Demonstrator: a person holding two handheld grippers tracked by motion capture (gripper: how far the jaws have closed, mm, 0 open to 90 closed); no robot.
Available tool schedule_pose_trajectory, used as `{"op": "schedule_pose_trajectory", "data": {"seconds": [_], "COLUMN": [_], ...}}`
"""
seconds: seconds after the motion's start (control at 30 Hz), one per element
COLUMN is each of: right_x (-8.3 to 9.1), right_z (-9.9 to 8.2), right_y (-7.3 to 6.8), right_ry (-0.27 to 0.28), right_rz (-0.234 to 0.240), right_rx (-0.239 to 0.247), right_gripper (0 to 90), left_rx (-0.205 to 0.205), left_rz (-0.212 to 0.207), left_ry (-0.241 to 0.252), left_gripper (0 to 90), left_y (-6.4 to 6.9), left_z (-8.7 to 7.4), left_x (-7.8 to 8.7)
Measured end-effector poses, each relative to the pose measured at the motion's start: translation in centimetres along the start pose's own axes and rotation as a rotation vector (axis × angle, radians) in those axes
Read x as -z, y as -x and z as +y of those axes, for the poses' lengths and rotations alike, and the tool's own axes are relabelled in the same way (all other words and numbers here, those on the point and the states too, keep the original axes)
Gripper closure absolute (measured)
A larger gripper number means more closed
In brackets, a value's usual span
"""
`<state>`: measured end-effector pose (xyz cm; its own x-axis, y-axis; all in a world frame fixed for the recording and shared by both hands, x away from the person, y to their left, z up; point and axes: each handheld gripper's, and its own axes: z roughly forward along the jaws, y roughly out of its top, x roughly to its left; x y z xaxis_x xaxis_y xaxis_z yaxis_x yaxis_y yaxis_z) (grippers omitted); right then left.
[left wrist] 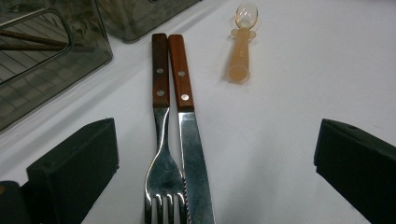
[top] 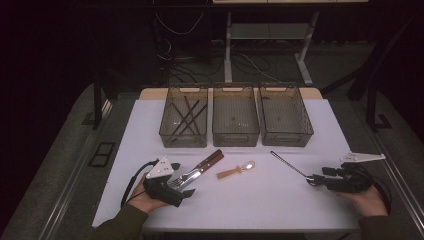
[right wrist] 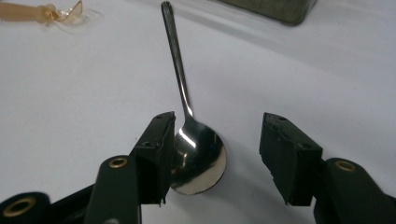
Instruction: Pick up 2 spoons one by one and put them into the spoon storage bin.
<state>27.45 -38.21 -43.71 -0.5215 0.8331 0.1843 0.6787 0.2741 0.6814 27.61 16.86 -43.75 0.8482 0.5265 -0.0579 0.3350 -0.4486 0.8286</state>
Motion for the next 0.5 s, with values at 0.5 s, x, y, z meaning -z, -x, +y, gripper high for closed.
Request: {"op": "schedule_pose_trajectory", "data": {"seconds": [0.5], "right_x": [-0.89], "right_z": [-0.27], "right_y": [-0.28], "right_ry": [-0.073], "right_rz": [0.032], "right_rx": [0.023], "right_gripper": [53.8], "left_rx": [-0.009], "left_rz": [-0.002], "left_ry": [-0.001], "left_gripper": [0.0], "left_y": [0.14], "left_z": [0.04], "left_x": [-0.02]}}
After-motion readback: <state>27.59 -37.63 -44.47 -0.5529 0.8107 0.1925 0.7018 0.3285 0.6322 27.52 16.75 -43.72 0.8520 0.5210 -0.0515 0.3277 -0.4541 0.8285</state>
